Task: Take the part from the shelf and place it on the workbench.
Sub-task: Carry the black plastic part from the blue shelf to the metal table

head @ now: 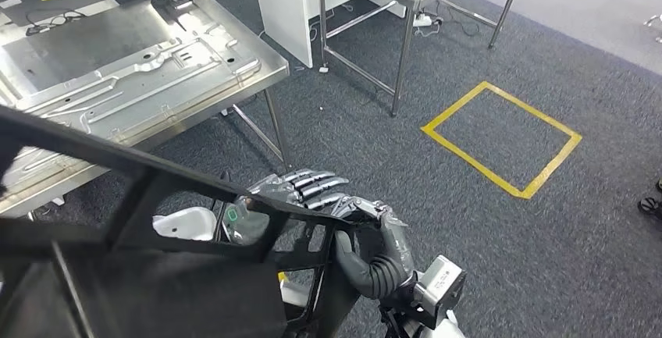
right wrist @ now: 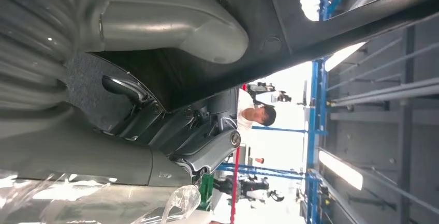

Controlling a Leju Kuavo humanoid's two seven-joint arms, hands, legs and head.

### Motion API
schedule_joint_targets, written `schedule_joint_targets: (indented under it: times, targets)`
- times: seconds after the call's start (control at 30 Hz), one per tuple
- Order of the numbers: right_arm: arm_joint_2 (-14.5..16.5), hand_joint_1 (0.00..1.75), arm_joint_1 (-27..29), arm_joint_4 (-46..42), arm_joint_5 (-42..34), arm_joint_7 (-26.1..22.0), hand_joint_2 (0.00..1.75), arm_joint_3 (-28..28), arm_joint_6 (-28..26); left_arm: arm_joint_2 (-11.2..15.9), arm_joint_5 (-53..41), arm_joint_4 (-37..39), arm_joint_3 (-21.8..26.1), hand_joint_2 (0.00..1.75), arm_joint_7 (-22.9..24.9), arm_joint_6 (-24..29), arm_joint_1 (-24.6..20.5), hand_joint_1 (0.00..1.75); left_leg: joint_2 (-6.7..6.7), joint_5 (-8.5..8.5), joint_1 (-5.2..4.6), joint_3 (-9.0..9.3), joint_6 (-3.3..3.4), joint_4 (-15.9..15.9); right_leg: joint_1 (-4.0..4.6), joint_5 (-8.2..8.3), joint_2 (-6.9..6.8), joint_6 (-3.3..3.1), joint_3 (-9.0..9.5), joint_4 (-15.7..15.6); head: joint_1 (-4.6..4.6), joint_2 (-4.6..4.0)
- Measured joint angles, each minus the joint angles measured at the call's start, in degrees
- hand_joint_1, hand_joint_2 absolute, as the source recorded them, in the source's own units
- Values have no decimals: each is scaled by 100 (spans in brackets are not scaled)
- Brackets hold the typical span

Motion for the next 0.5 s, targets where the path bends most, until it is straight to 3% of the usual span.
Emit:
schedule_joint_targets:
  times: [0.07,0.1,0.2,0.27,0.33,0.37,0.4,0.43,0.5]
  targets:
    - [36,175,2,75,-109,7,175,14,104,11,-238,-84,4,175,-65,-70,51,0,10,527,-35,146,62,-536,15,-128,11,65,110,-1,1,-1]
    - [51,175,11,104,-169,-7,175,17,153,19,-331,-123,8,175,-80,-99,74,0,10,623,-51,182,93,-626,23,-167,15,98,148,20,2,0]
    - [95,175,33,168,-270,-62,175,17,255,43,-473,-223,43,175,-83,-144,126,0,-1,599,-49,344,200,-634,4,-221,-5,169,111,309,5,0]
    - [120,175,35,212,-239,-69,175,21,264,56,-500,-259,75,175,-76,-154,176,0,-13,530,-47,450,271,-639,-12,-357,-27,211,-267,959,9,-1]
    - [146,175,43,266,-113,-46,175,32,234,84,-520,-285,102,175,-58,-156,245,0,-50,440,-50,537,299,-638,-14,-668,-35,245,-782,1665,13,-1]
    - [159,175,48,293,-42,-24,175,40,220,103,-526,-301,111,175,-41,-157,283,0,-81,391,-50,590,296,-638,-17,-789,-36,256,-958,1823,15,-1]
    - [173,175,51,318,17,-2,175,48,211,122,-532,-318,122,175,-23,-159,318,0,-124,337,-47,656,287,-638,-22,-806,-37,263,-1037,1783,15,-1]
    - [186,175,53,342,55,14,175,54,206,138,-534,-329,131,175,-10,-162,343,0,-174,279,-43,730,273,-638,-27,-686,-31,267,-1012,1547,15,-1]
    - [206,175,51,382,88,23,175,62,203,155,-544,-344,149,175,5,-164,373,0,-287,158,-38,880,228,-634,-52,-99,69,271,-778,715,15,-1]
